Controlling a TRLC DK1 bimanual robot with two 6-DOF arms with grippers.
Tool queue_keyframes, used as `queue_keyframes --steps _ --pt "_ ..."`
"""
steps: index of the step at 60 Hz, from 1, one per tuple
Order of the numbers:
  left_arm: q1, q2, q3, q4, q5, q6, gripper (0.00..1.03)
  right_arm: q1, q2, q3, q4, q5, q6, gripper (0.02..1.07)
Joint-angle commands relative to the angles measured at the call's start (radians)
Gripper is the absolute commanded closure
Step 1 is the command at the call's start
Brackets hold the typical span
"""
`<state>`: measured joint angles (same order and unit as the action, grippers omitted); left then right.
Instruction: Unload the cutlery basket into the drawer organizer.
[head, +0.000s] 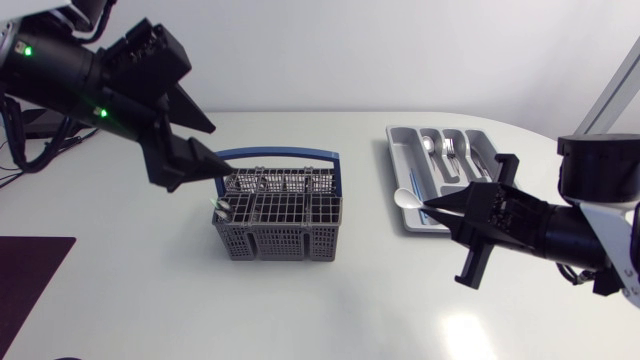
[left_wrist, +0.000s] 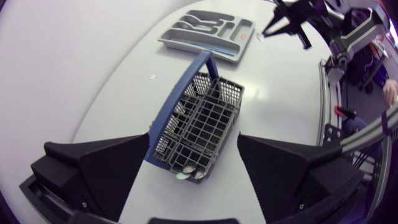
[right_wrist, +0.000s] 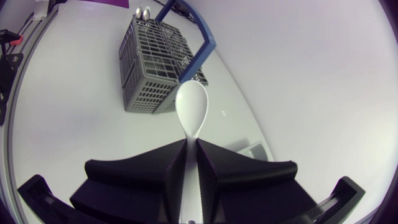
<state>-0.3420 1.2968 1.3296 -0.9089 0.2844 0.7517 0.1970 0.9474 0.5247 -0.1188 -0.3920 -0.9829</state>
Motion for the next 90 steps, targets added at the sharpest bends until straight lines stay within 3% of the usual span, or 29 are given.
queue_keyframes --steps 1,14,38,53,75,78,84,90 --pt "0.006 -0.045 -0.072 0.018 -0.002 0.130 0.04 -0.108 0.077 0.057 -0.047 -0.076 -0.126 0.91" --pt "0.005 -0.088 -0.167 0.033 -0.025 0.258 0.04 -0.300 0.264 0.159 -0.157 -0.202 -0.349 0.92" --pt "0.035 -0.097 -0.242 0.071 -0.042 0.429 0.05 -0.550 0.666 0.422 -0.297 -0.208 -0.701 0.93" --pt "0.035 -0.094 -0.271 0.091 -0.042 0.522 0.05 -0.613 0.846 0.569 -0.334 -0.177 -0.766 0.94" --pt "0.028 -0.108 -0.326 0.134 -0.042 0.614 0.06 -0.567 0.936 0.564 -0.282 -0.091 -0.800 0.93" --pt "0.028 -0.113 -0.331 0.137 -0.042 0.621 0.06 -0.559 0.935 0.561 -0.275 -0.082 -0.798 0.86" --pt "0.028 -0.123 -0.339 0.143 -0.042 0.629 0.06 -0.547 0.927 0.555 -0.268 -0.065 -0.783 0.52" --pt "0.032 -0.133 -0.348 0.145 -0.044 0.646 0.06 -0.545 0.913 0.546 -0.257 -0.054 -0.772 0.40"
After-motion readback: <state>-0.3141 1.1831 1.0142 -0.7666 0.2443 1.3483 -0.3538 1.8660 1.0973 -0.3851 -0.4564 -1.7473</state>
